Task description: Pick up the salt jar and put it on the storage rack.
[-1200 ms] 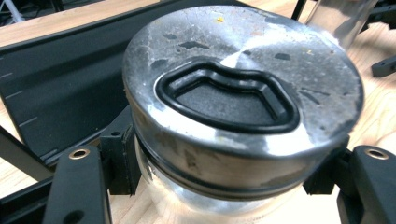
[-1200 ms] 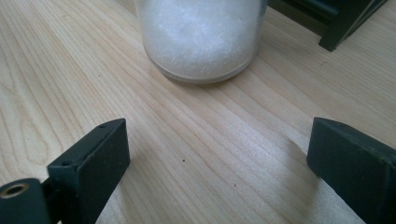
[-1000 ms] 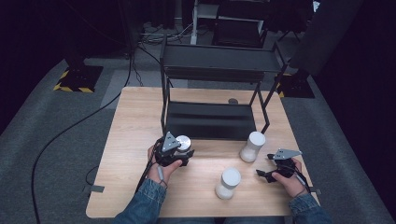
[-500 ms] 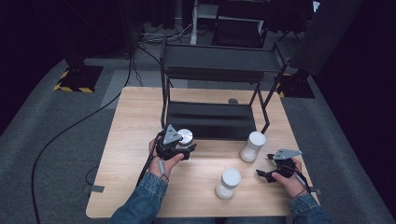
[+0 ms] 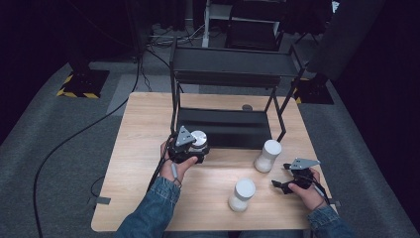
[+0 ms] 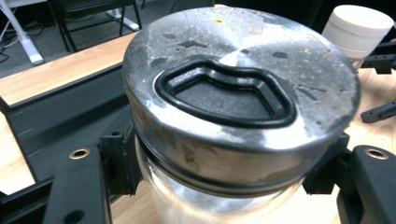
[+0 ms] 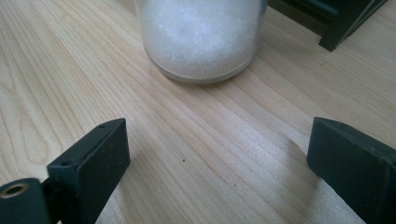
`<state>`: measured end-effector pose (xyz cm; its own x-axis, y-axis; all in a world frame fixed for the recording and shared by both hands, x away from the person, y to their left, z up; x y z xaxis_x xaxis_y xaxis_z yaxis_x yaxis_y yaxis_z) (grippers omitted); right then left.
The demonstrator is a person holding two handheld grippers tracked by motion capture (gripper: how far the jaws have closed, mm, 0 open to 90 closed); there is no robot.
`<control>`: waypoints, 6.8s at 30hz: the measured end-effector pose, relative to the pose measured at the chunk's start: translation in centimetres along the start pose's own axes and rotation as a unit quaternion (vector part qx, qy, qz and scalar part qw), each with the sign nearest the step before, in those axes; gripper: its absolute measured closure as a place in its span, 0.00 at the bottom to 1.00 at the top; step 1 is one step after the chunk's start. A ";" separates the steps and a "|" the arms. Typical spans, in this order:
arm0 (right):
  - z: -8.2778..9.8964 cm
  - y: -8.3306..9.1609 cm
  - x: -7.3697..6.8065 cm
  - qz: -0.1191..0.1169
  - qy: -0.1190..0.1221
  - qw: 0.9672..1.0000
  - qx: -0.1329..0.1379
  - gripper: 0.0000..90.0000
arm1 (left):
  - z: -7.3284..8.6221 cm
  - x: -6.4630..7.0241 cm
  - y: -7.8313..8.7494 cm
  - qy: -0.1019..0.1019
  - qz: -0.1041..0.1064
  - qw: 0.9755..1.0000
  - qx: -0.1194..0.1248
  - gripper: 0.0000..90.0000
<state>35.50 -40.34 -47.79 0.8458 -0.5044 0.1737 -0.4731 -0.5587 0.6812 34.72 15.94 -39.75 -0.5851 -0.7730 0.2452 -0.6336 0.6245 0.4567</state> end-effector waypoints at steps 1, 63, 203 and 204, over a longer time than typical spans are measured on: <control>0.0 0.0 0.0 0.000 0.000 1.000 0.000 0.06 | -0.1 0.0 -0.1 0.002 0.001 1.000 0.002 0.34; 0.1 0.0 0.1 -0.003 0.003 1.000 0.001 0.06 | -3.9 -3.2 -7.7 0.000 -0.038 0.999 0.018 0.34; 0.1 0.1 0.1 -0.006 0.007 1.000 0.000 0.05 | -2.6 -3.7 2.4 0.013 -0.042 0.998 0.041 0.06; 0.1 0.1 0.1 -0.006 0.007 1.000 0.000 0.05 | -2.6 -3.8 2.6 0.013 -0.043 0.998 0.041 0.06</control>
<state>35.49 -40.47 -47.80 0.8545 -0.4888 0.1757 -0.4635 -0.5648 0.6828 36.61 20.21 -37.30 -0.5130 -0.8266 0.2313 -0.7217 0.5613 0.4052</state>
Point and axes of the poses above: each handheld gripper's, and its own axes: y roughly backward along the jaws, z roughly out of its underside, x roughly to its right, the point moved 4 cm from there along -y, roughly forward along the jaws, and after that the axes turned 13 degrees about y, right-handed, at the moved point
